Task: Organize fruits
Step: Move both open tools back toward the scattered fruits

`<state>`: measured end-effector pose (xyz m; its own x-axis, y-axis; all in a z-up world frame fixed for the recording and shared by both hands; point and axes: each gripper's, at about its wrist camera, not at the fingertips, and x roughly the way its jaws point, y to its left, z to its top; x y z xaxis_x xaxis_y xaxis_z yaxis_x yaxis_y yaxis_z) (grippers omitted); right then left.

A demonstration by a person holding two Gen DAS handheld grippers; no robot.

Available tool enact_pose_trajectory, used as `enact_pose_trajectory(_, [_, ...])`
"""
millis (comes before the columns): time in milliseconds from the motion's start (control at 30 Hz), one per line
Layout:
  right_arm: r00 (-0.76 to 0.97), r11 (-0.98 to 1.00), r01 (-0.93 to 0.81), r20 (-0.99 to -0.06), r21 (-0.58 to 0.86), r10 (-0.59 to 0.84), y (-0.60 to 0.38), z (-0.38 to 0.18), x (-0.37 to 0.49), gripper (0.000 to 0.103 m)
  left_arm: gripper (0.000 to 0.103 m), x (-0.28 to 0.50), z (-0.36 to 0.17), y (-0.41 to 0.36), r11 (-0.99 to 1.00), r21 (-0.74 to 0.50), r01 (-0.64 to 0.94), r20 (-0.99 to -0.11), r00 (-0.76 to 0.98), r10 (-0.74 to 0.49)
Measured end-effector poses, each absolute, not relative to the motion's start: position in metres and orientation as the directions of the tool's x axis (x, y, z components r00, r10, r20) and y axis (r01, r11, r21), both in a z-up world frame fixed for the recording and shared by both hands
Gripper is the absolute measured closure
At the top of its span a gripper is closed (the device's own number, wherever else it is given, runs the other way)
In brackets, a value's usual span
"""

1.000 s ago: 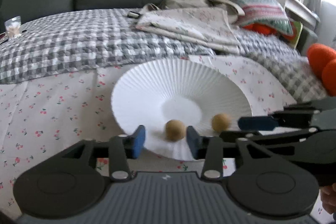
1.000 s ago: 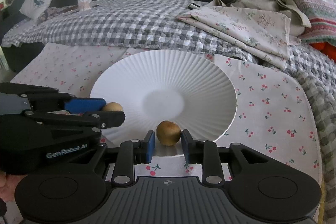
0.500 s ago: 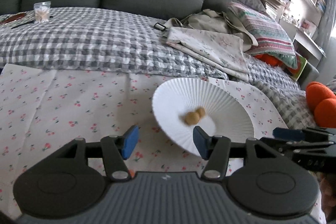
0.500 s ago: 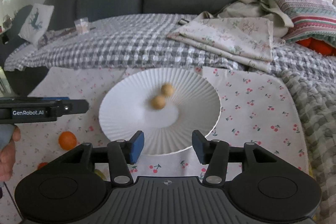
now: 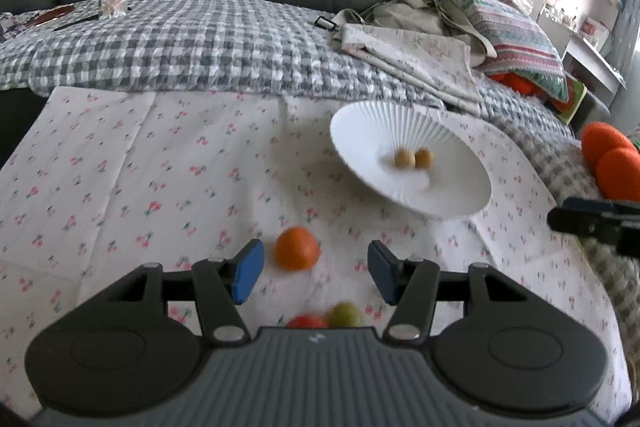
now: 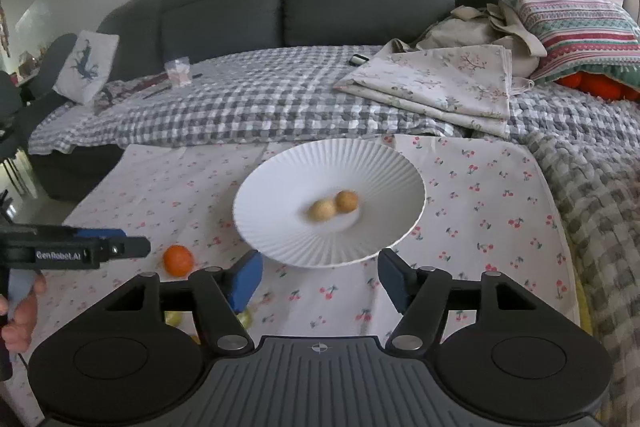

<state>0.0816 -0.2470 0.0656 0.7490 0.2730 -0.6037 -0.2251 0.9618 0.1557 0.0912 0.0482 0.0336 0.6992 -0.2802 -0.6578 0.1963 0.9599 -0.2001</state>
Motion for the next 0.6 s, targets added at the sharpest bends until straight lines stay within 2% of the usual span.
enact_pose_trajectory(333, [0.711,0.952,-0.259,-0.635,0.161,0.301,-0.232,0.061,0.055,0.036,0.046,0.057,0.016,0.055,0.962,-0.167,0.217,-0.696,0.664,-0.271])
enact_pose_trajectory(600, [0.674,0.941,-0.304,-0.664,0.150,0.324,-0.217,0.053,0.048,0.035,0.046,0.042,0.002,0.040,0.939,-0.138,0.314,-0.727,0.611,-0.312])
